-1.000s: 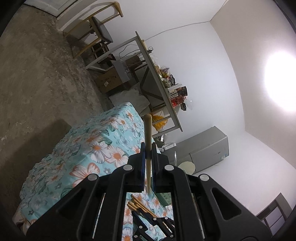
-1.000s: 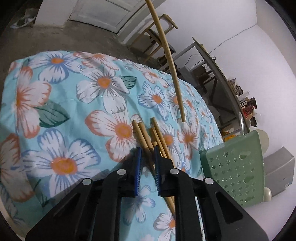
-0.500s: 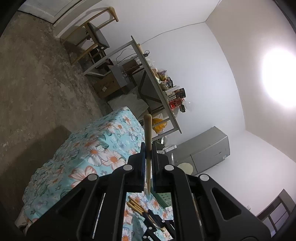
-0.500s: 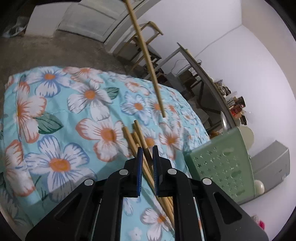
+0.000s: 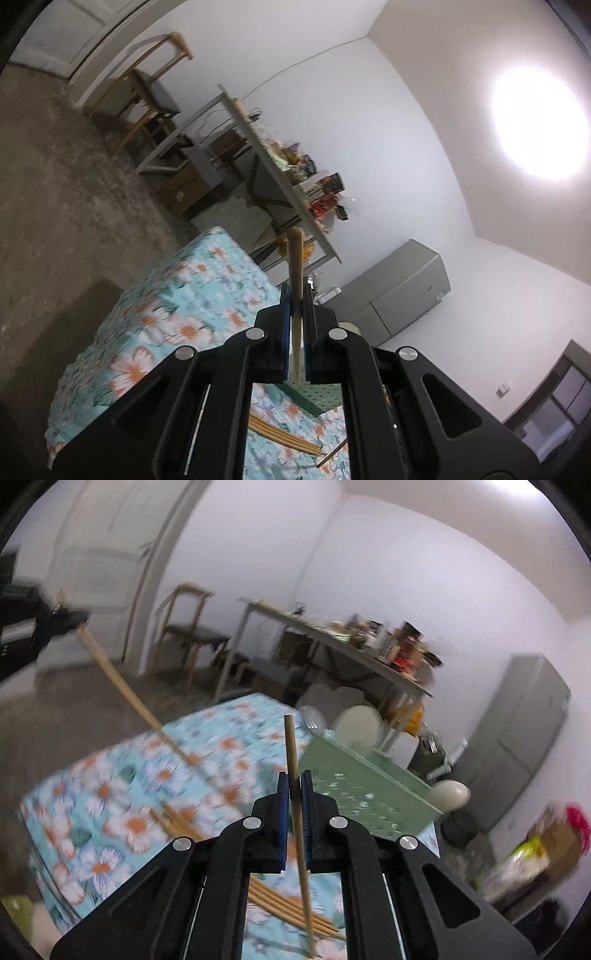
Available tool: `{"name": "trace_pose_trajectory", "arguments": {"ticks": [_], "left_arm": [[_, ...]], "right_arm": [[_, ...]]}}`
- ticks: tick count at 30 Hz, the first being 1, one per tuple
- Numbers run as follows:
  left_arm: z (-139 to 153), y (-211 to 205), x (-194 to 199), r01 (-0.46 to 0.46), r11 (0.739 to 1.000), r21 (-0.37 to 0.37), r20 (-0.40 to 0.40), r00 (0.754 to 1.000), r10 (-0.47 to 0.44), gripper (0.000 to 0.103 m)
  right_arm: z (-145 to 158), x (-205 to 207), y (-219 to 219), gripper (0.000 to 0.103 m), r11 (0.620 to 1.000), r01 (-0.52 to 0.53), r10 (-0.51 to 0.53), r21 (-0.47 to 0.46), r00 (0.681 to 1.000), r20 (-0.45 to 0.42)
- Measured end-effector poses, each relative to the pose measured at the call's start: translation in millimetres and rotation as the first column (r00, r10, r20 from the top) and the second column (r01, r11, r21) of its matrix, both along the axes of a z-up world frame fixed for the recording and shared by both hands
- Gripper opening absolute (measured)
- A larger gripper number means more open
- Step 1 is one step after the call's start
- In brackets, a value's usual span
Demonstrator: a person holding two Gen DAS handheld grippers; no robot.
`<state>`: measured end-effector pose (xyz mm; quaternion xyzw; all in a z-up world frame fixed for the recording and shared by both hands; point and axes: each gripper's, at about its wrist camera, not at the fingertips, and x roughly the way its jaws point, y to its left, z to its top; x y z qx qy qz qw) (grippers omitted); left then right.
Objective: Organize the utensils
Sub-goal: 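Lower the chopsticks into the green caddy and open the left tool while the right lifts its chopstick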
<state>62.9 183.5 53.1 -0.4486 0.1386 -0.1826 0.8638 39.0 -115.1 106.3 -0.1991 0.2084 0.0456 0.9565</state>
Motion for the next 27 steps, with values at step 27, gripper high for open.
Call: {"name": "trace_pose_trajectory", "arguments": {"ticks": [27], "left_arm": [[103,-175,75,0.172,0.932,0.319,0.185,0.953,-0.240,0.004]], "right_arm": [[56,-29,-123,0.006,0.915,0.037,-0.105,0.403,0.983,0.148]]}}
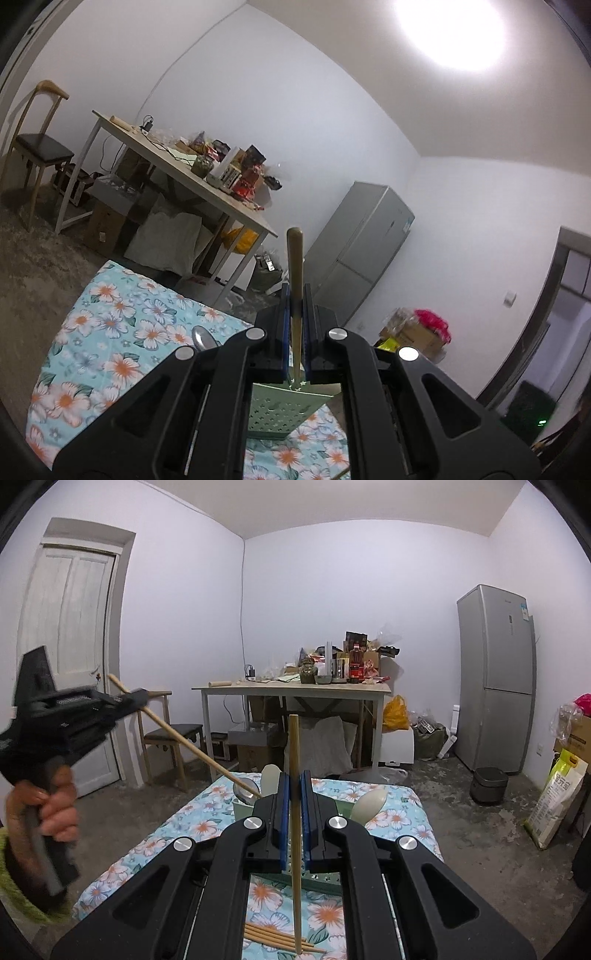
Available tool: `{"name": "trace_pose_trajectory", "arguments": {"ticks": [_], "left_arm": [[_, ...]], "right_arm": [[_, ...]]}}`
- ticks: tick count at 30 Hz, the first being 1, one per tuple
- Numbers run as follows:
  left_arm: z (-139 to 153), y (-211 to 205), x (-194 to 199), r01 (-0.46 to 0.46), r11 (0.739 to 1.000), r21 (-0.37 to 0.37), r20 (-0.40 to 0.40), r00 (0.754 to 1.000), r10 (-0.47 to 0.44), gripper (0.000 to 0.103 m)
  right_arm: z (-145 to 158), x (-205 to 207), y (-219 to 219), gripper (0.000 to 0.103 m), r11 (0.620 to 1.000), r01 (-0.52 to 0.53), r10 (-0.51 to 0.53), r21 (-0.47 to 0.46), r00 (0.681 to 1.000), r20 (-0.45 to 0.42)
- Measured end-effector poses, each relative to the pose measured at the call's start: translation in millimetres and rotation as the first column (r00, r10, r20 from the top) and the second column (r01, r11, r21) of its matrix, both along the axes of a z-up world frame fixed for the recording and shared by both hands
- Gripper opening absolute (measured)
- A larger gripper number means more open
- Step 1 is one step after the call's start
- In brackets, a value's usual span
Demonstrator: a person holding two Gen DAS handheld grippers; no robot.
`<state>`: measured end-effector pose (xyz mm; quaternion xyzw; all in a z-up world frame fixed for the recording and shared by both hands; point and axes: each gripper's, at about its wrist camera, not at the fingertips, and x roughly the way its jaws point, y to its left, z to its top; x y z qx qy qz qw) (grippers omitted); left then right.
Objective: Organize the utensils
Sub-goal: 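Lower the chopsticks into the green caddy and open the left tool while the right lifts its chopstick, then lower the held chopstick into the green caddy and open the right tool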
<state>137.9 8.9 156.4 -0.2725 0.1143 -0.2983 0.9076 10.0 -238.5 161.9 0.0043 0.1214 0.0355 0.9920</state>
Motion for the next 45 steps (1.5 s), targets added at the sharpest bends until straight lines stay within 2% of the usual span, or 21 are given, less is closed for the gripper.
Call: {"name": "trace_pose_trajectory", "arguments": {"ticks": [11,18,21,23,27,31,35,39,45], "left_arm": [[-6,-51,42,-0.017,0.987,0.158,-0.017,1.000,0.020,0.004],[-17,-83,63,0.009,0.971,0.239,-0.062,0.998,0.006,0.005],[-22,-90,72,0.035,0.972,0.232,-0.113,0.994,-0.008,0.021],[-23,-93,72,0.037,0.974,0.223,-0.115,0.993,-0.012,0.032],[-22,-93,64,0.025,0.972,0.235,-0.094,0.996,-0.003,0.044],[-20,-78,53,0.004,0.979,0.205,-0.093,0.996,0.015,0.058],[-23,-59,37,-0.018,0.981,0.195,-0.085,0.996,0.035,0.075],[-42,-38,19,-0.023,0.978,0.206,-0.121,0.991,0.049,0.081],[-84,-12,-9,-0.034,0.966,0.255,-0.186,0.979,0.084,0.086]], "right_arm": [[-3,10,-12,0.006,0.999,-0.021,0.021,0.029,1.000,0.007],[-5,14,-20,0.006,0.999,-0.029,0.029,0.033,1.000,0.005],[-4,15,-20,0.006,0.999,-0.029,0.029,0.031,1.000,0.005],[-4,15,-20,0.006,0.999,-0.028,0.028,0.032,1.000,0.006],[-2,15,-21,0.006,0.999,-0.028,0.028,0.038,1.000,0.005],[3,19,-23,0.006,0.997,-0.043,0.043,0.057,0.999,0.008],[14,28,-26,0.006,0.991,-0.089,0.087,0.099,0.996,0.030],[31,39,-24,0.006,0.984,-0.136,0.127,0.117,0.989,0.076],[60,61,-7,0.006,0.982,-0.176,0.166,0.062,0.976,0.139]]}}
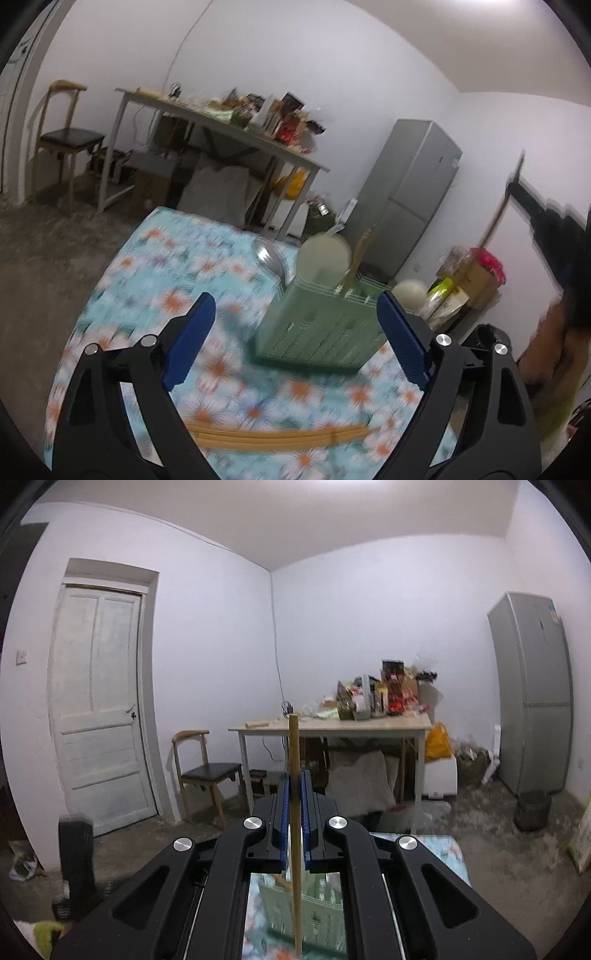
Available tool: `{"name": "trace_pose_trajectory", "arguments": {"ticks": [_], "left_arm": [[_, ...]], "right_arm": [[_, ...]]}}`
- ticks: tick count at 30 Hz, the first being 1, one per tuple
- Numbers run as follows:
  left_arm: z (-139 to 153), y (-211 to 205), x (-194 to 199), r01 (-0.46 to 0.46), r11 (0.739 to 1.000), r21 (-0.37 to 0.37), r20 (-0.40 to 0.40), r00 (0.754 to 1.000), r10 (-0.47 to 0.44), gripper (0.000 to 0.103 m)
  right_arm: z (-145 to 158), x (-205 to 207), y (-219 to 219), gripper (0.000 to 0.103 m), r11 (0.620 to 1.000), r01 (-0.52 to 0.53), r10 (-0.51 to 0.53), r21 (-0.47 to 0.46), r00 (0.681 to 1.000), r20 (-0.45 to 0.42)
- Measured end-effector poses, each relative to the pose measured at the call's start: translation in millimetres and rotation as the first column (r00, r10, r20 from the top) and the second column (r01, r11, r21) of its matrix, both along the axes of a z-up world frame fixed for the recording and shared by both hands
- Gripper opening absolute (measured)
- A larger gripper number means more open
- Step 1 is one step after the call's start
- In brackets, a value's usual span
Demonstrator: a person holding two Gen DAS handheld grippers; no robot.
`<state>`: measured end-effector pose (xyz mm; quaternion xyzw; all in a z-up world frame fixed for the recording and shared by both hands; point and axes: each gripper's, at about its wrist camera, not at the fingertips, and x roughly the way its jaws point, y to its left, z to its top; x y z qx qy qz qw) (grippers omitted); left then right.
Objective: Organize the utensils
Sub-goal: 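Lower the held chopstick into the green caddy and open the right tool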
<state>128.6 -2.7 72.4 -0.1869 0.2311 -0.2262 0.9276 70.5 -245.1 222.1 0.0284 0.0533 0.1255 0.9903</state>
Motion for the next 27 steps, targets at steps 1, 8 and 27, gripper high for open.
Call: {"name": "trace_pose_trajectory", "arguments": {"ticks": [1,8,27], "left_arm": [[-6,4,-3,-0.001,1.000,0.010,-0.010,1.000,0.001,0.086],[-42,13,-27,0.012,0.995,0.100,-0.061,0.998,-0.006,0.088],[-55,10,-31,0.046,0.991,0.127,-0.066,0.997,-0.038,0.088]], "right_arm": [[5,3,4,0.006,1.000,-0.003,0.004,-0.013,1.000,0.014],[14,25,35,0.006,0.995,-0.013,0.019,-0.095,0.998,0.061],[6,82,62,0.006,0.978,0.000,0.012,-0.210,0.999,0.053]]}}
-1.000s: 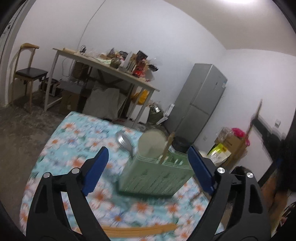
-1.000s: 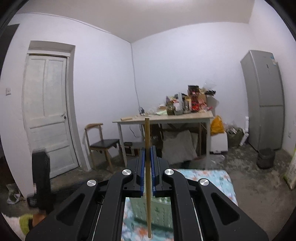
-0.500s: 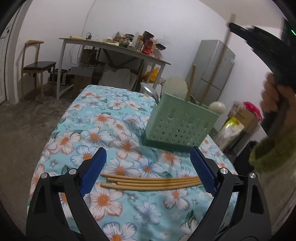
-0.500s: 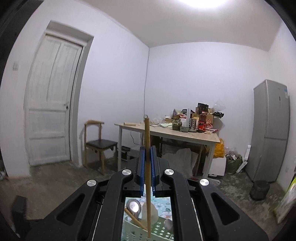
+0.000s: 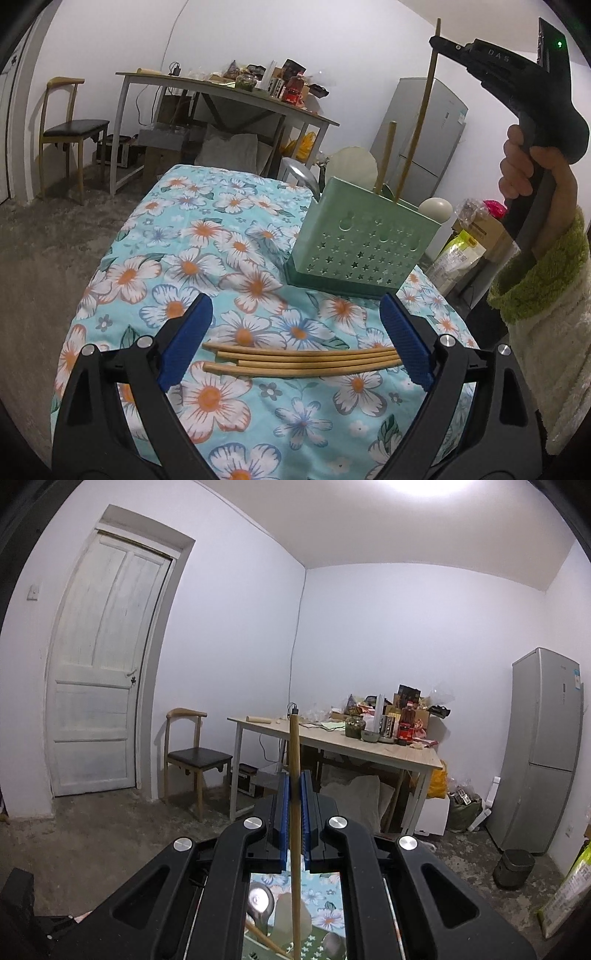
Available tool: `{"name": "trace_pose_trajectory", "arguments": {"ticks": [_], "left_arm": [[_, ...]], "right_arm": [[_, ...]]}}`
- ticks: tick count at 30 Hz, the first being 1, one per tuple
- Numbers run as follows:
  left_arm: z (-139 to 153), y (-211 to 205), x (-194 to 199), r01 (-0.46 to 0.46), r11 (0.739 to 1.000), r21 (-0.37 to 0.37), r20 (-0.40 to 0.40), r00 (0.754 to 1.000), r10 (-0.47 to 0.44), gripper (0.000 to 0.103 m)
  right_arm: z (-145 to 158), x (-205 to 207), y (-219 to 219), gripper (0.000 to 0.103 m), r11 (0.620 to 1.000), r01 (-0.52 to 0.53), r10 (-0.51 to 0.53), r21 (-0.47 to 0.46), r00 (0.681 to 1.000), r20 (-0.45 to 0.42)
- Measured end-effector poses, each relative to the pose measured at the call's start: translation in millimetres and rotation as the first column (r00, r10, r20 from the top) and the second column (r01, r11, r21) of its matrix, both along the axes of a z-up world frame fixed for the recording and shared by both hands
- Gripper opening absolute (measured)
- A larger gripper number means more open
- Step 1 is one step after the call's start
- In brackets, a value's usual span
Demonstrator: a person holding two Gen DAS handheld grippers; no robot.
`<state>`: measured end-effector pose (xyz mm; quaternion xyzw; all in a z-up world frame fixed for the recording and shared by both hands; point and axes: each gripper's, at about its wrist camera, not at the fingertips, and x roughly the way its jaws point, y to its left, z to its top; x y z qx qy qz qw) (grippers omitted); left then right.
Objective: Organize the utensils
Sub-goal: 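Lower the held chopstick into the green caddy and open the right tool, then move both tools back above the remaining chopsticks on the bed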
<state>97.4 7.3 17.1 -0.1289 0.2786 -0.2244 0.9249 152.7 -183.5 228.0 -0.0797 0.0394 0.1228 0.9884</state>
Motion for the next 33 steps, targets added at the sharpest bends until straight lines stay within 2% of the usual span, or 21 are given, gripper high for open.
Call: {"name": "trace_pose_trajectory", "arguments": {"ticks": [6,11,17,18,20,22,24,28,30,33], "left_arm": [[-1,1,1,0.000,1.000,-0.006,-0.008,1.000,0.000,0.088],[-3,1,2,0.002,1.000,-0.007,-0.019,1.000,-0.002,0.088],[-6,2,2,0.005,1.000,0.005,-0.029,1.000,-0.005,0.088],[-6,1,1,0.008,1.000,0.009,-0.031,0.999,-0.008,0.088],[-7,0,1,0.011,1.000,0.019,-0.035,0.999,-0.011,0.088],[-9,-1,1,0.018,1.000,0.026,-0.042,0.999,-0.017,0.088],[-10,-2,1,0.023,0.999,0.030,-0.049,0.999,-0.021,0.088],[-12,-4,-3,0.029,0.999,0.038,-0.055,0.998,-0.027,0.088],[-13,-4,-5,0.032,0.999,0.043,-0.060,0.998,-0.029,0.088],[-18,-4,-9,0.037,0.998,0.051,-0.085,0.996,-0.033,0.088]], "right_arm": [[-4,6,2,0.006,1.000,0.012,-0.012,-0.012,1.000,0.004],[-26,13,4,0.006,0.998,0.020,-0.021,-0.058,1.000,-0.020],[-63,17,-6,0.008,0.998,-0.015,0.006,-0.067,0.990,-0.139],[-67,15,-9,0.010,0.998,-0.013,0.003,-0.059,0.988,-0.157],[-74,5,-18,0.033,1.000,-0.010,0.005,-0.029,0.984,-0.176],[-76,-6,-25,0.041,1.000,-0.010,0.010,0.005,0.983,-0.182],[-78,-19,-31,0.042,1.000,-0.003,0.008,0.030,0.982,-0.188],[-84,-48,-45,0.051,0.994,0.006,0.016,0.105,0.978,-0.210],[-92,-61,-51,0.054,0.989,0.011,0.026,0.150,0.970,-0.242],[-115,-77,-52,0.064,0.982,0.038,0.026,0.183,0.941,-0.338]]}}
